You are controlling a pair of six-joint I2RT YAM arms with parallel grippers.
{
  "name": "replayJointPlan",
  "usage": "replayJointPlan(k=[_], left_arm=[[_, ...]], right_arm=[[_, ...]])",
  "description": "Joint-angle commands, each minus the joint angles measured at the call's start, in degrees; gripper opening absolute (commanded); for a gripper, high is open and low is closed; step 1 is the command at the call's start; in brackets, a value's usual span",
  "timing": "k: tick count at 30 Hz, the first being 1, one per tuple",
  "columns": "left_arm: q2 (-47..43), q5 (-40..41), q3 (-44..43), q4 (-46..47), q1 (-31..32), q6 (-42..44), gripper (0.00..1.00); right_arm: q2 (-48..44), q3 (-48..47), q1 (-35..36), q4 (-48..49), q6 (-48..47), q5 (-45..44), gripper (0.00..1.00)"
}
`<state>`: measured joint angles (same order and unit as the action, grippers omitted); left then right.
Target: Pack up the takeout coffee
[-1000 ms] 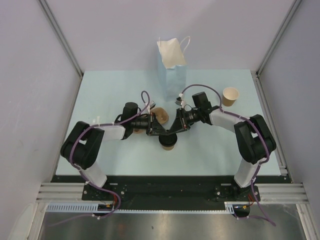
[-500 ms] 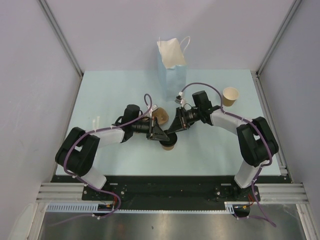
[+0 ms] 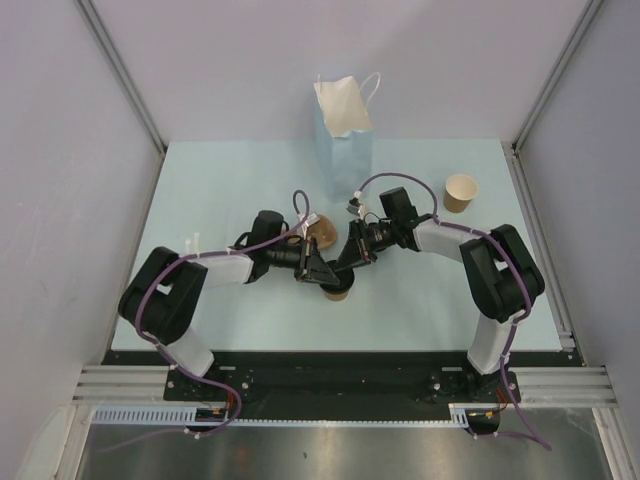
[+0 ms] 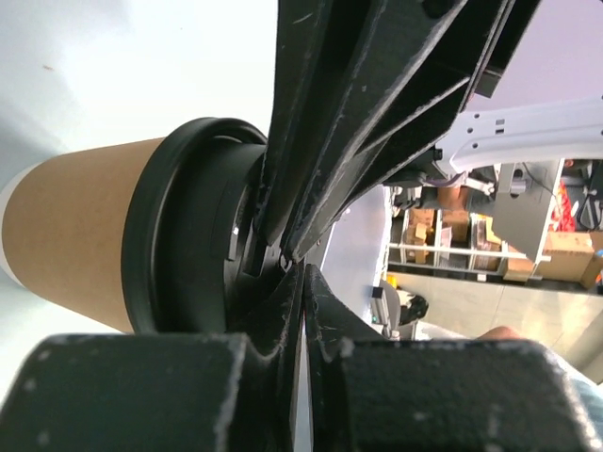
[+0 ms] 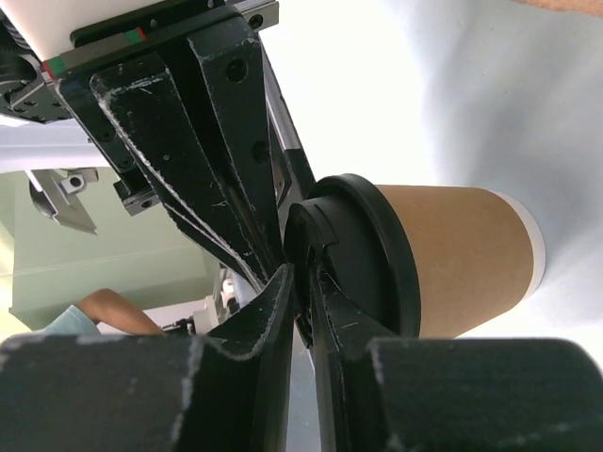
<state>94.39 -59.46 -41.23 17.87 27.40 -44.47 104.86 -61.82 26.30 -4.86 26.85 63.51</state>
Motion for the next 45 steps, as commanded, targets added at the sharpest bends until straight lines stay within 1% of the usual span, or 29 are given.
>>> replayJointPlan(k=[1,3,4,5,8,9,11,13,14,17,19,22,25,30,33,35,37,39,42,45], left_arm=[[3.43,2.68,0.45,-5.65,-0.32,6.85,0.06],[5.45,4.87,0.89,-7.40,-1.47,7.81,0.05],[5.98,5.66,0.80,-8.19,-1.90,9.64,0.04],[7.29,7.67,0.54,-10.46,-2.69,10.53,0.04],[8.88,10.24,0.28,-13.81,-3.93,12.82,0.02],[9.58,11.03,0.28,-14.26,-4.02,13.18,0.02],[9.59,9.72,0.45,-12.70,-4.11,13.36,0.02],[7.05,5.69,0.89,-9.36,-3.93,10.83,0.02],[5.30,4.45,1.15,-5.34,-3.41,9.76,0.02],[-1.21,0.67,-0.07,-2.41,-1.31,8.52,0.03],[-5.33,-0.74,-0.43,-2.22,0.71,7.90,0.03],[-8.86,-0.83,-0.69,-2.32,3.00,7.47,0.03],[-9.66,-0.22,-0.34,-0.65,4.41,5.63,0.03],[-7.12,1.54,-0.34,0.32,4.86,4.56,0.03],[-4.14,4.16,-0.87,-1.51,5.21,5.70,0.02],[-1.59,6.80,-1.21,-6.59,5.12,7.80,0.02],[3.15,9.53,-0.87,-10.73,4.25,10.54,0.01],[4.40,11.73,-0.16,-11.62,3.37,11.41,0.00],[5.28,11.74,-1.83,-14.17,2.31,12.39,0.00],[3.53,8.85,-2.62,-12.16,2.22,11.78,0.00]], right_arm=[[3.16,-0.05,-0.81,-2.42,-3.91,-3.12,0.17],[3.86,-0.05,-1.25,-2.96,-4.44,-3.39,0.17],[4.30,-0.05,-1.52,-3.48,-5.14,-3.56,0.17],[4.48,-0.05,-1.87,-3.75,-5.49,-3.65,0.17],[5.00,-0.05,-2.13,-4.89,-6.55,-3.74,0.17],[5.09,-0.05,-2.13,-5.24,-6.72,-3.74,0.17],[5.01,-0.05,-2.05,-5.33,-6.90,-3.65,0.17],[4.57,-0.05,-1.70,-5.16,-6.90,-3.65,0.17],[4.22,-0.05,-1.61,-4.90,-6.81,-3.65,0.17],[3.69,-0.05,-1.08,-4.19,-5.85,-3.65,0.17],[3.51,-0.05,-0.99,-4.01,-5.41,-3.83,0.17],[3.60,-0.05,-0.73,-4.01,-5.49,-4.00,0.17],[4.04,-0.05,-0.82,-4.28,-5.76,-3.92,0.17],[4.13,-0.05,-0.99,-4.45,-6.02,-3.83,0.17],[4.39,-0.05,-0.99,-4.72,-6.02,-3.91,0.17],[4.39,-0.14,-0.99,-4.98,-6.54,-4.18,0.16],[4.56,-0.05,-1.08,-5.51,-6.99,-4.35,0.16],[4.74,-0.05,-1.17,-6.12,-7.86,-4.62,0.16],[4.83,-0.05,-1.34,-6.30,-7.95,-4.88,0.17],[4.83,-0.05,-1.43,-6.04,-7.78,-4.62,0.16]])
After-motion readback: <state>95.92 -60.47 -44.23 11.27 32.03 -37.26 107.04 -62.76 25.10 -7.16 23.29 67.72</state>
